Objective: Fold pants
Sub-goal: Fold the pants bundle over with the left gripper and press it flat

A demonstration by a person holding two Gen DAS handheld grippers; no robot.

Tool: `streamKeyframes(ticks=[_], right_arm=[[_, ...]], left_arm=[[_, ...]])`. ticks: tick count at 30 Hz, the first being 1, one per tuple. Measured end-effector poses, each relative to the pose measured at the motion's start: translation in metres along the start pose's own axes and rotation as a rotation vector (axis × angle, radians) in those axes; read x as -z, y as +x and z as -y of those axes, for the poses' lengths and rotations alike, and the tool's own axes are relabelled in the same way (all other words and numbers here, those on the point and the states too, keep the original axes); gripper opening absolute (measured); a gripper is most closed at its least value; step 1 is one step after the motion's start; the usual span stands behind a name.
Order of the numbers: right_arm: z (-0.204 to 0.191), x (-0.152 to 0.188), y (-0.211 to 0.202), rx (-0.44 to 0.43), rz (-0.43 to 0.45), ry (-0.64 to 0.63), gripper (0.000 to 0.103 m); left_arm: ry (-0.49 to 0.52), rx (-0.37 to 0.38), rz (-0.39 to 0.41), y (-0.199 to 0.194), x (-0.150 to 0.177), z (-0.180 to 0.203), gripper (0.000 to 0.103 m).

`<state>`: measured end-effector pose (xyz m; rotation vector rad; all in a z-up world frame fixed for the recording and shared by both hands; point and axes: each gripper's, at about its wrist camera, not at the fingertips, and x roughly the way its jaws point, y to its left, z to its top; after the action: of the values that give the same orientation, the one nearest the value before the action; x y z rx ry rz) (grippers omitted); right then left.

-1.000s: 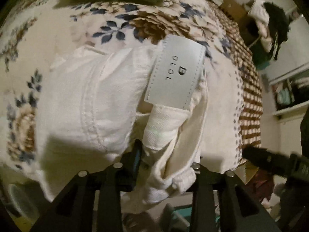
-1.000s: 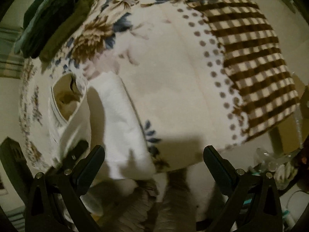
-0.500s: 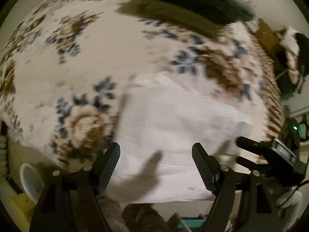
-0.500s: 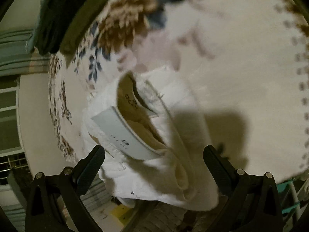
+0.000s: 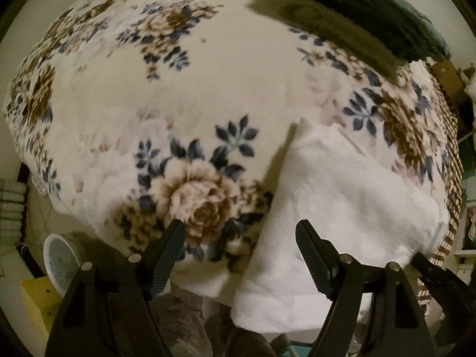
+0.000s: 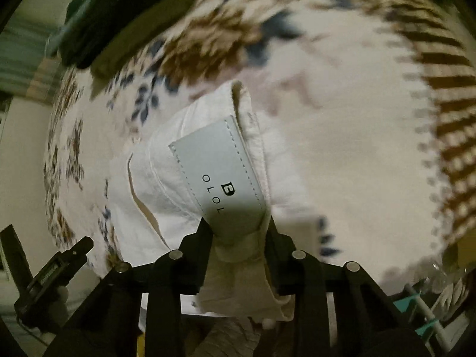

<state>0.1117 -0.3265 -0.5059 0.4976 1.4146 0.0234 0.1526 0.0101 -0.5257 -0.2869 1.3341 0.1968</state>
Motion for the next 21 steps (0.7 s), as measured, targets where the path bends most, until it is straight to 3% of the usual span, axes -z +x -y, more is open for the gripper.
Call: streamKeyframes(ticks=[5, 11, 13, 15, 16, 18, 21], right_arm=[[0.053, 0.001, -0.039, 0.085, 0.062, 0.131, 0.031], [0.117, 0.003, -0.035, 0.128, 0.035, 0.238, 0.031], [0.126, 0.003, -0.025, 0.126, 0.012, 0.250, 0.035], [0.147, 0.003, -0.002, 0.125, -0.081, 0.290, 0.053], [0.158, 0.003, 0.007, 0.115, -0.129, 0.345, 0.056], [0.173, 0.006, 0.008, 0.039, -0.142, 0.437, 0.065], [0.178, 0.004, -0.005, -0.010, -0.111, 0.457, 0.067]], left_arm=[[0.033, 0.059, -0.011, 0.009, -0.008, 0.022, 0.075], [0.102, 0.127, -0.031, 0.030, -0.017, 0.066, 0.075], [0.114, 0.150, -0.048, 0.041, -0.023, 0.079, 0.075], [0.119, 0.159, -0.065, 0.053, -0.032, 0.089, 0.075], [0.121, 0.166, -0.074, 0.059, -0.038, 0.094, 0.075], [0.119, 0.186, -0.088, 0.069, -0.047, 0.101, 0.075], [0.096, 0.237, -0.123, 0.085, -0.064, 0.107, 0.075]])
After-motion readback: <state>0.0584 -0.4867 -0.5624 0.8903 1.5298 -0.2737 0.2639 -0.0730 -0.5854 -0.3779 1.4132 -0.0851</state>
